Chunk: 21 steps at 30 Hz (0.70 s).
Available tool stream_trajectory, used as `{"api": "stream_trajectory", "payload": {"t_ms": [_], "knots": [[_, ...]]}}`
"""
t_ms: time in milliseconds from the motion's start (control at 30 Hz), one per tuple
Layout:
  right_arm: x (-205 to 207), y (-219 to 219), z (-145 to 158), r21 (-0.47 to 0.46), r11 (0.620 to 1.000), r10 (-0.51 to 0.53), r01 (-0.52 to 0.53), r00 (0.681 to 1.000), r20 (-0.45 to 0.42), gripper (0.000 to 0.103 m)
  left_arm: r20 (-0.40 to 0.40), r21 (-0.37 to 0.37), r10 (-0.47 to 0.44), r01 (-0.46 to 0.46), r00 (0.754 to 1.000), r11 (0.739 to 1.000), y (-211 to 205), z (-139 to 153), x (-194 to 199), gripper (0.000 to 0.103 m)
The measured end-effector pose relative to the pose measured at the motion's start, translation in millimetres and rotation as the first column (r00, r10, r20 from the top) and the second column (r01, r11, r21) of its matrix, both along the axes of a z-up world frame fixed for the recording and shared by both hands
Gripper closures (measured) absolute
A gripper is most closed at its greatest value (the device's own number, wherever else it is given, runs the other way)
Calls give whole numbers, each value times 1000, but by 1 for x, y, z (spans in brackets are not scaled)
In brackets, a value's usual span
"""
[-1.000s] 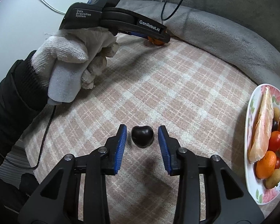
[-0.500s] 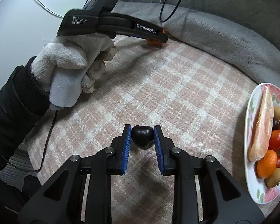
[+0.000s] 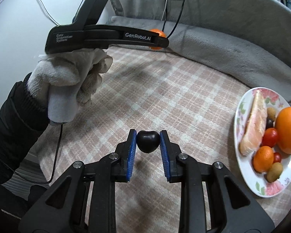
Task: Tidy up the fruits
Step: 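Lift and carry the mandarin and dark fruit in both tools over the plate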
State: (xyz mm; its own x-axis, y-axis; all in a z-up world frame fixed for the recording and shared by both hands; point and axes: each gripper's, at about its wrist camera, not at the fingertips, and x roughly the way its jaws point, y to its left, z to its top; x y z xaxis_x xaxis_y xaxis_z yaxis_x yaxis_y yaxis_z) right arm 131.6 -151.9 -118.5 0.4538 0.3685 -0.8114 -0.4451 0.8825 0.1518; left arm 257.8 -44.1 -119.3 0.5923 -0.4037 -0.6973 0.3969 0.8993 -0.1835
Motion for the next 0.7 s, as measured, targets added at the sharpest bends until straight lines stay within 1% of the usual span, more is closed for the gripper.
{"api": "stream_trajectory", "payload": {"t_ms": [167,367,700], "knots": [[-4,-9,8,12,1000,-28,28,999,25,78,18,-20,-21,21,1000,1000,-13,13,-15,64],[-22,-24,20,31,998,-63,62,996,59,78,30,-46,-47,49,998,998,-23,26,-27,64],[-43,-73,35,78,981,-183,176,980,83,78,56,-68,-115,119,992,991,-44,47,-49,64]]}}
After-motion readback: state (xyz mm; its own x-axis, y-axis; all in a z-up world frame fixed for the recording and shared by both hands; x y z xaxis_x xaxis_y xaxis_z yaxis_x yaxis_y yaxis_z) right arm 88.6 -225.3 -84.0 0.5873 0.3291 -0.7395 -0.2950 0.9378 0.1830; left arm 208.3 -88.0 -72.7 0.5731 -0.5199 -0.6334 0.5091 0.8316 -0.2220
